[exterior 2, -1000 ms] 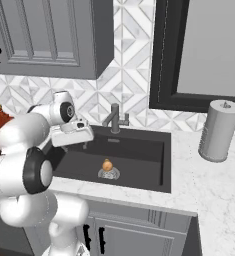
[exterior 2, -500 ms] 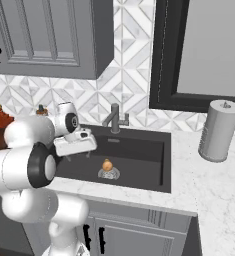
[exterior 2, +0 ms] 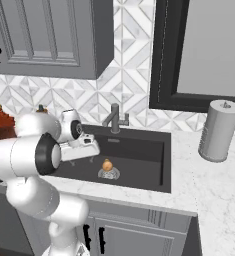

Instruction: Pick the squash from the sink and place it in the bowl. Then pick the bowl and place it in the microwave. Then close the microwave door and press the start button.

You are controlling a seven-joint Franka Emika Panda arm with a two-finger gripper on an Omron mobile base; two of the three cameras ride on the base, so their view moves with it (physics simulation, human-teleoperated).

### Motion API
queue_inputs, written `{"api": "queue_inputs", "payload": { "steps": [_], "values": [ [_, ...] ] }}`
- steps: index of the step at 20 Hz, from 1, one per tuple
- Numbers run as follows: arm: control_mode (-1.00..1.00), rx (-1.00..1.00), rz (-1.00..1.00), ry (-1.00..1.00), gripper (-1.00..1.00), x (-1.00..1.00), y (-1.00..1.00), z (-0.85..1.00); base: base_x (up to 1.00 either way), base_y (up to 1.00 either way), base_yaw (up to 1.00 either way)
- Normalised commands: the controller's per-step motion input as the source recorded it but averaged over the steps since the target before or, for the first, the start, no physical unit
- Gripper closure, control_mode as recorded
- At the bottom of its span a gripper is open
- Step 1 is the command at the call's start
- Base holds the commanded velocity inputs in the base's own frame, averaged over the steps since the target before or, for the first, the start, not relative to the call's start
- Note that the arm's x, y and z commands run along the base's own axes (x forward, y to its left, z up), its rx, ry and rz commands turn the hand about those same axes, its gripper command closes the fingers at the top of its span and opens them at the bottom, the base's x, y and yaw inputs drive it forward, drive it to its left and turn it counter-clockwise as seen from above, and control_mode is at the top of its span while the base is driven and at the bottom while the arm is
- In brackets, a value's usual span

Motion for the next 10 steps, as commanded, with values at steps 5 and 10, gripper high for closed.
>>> {"api": "queue_inputs", "payload": {
  "steps": [5,10],
  "values": [
    [-1.00,0.00,0.01,0.00,-1.00,0.28,-0.07,-0.10,0.00,0.00,0.00],
    [-1.00,0.00,0.00,0.00,-1.00,0.35,-0.10,-0.12,0.00,0.00,0.00]
  ]
}}
